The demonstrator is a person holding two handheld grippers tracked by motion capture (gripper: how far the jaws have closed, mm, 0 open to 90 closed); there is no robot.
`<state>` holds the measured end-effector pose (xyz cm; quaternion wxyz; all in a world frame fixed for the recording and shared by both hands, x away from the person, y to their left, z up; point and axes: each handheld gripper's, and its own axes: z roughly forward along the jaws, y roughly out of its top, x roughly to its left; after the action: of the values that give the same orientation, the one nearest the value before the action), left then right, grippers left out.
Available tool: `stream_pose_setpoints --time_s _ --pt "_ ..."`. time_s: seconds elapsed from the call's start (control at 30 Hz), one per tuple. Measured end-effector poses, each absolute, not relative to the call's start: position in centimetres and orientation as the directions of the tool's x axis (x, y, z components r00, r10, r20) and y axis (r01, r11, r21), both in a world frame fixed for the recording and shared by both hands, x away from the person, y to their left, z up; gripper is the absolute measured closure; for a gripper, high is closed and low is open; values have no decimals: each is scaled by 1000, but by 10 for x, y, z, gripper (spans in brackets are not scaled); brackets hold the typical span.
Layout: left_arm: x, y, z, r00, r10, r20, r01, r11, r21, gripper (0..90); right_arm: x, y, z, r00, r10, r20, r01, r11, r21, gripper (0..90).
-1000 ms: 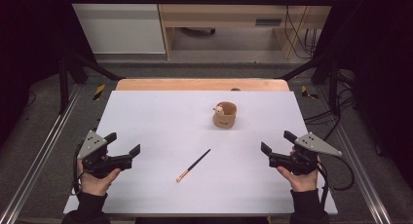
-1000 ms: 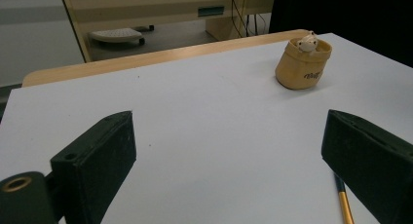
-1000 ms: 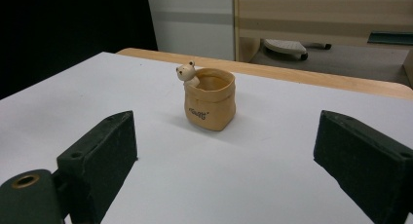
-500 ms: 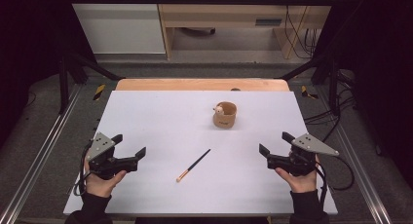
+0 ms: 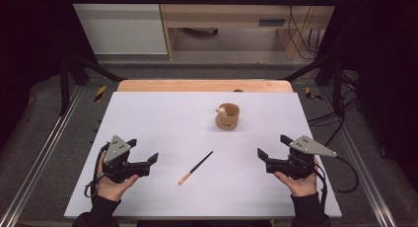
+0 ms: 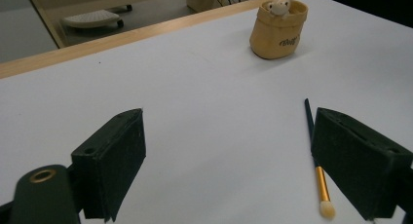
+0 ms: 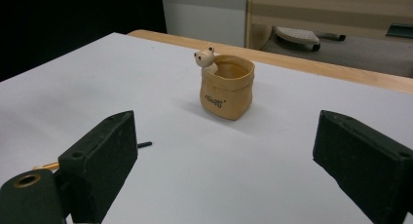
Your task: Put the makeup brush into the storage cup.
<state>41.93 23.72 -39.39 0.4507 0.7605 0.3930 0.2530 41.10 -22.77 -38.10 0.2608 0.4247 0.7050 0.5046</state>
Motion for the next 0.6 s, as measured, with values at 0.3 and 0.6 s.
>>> stream_pose_setpoints --time_s 0.3,0.6 --pt "429 212 -400 625 779 48 403 -374 835 173 412 -225 -383 -512 858 49 344 152 926 92" --pt "440 188 -399 676 733 81 404 -459 791 221 411 -226 -382 -512 857 56 349 148 926 93"
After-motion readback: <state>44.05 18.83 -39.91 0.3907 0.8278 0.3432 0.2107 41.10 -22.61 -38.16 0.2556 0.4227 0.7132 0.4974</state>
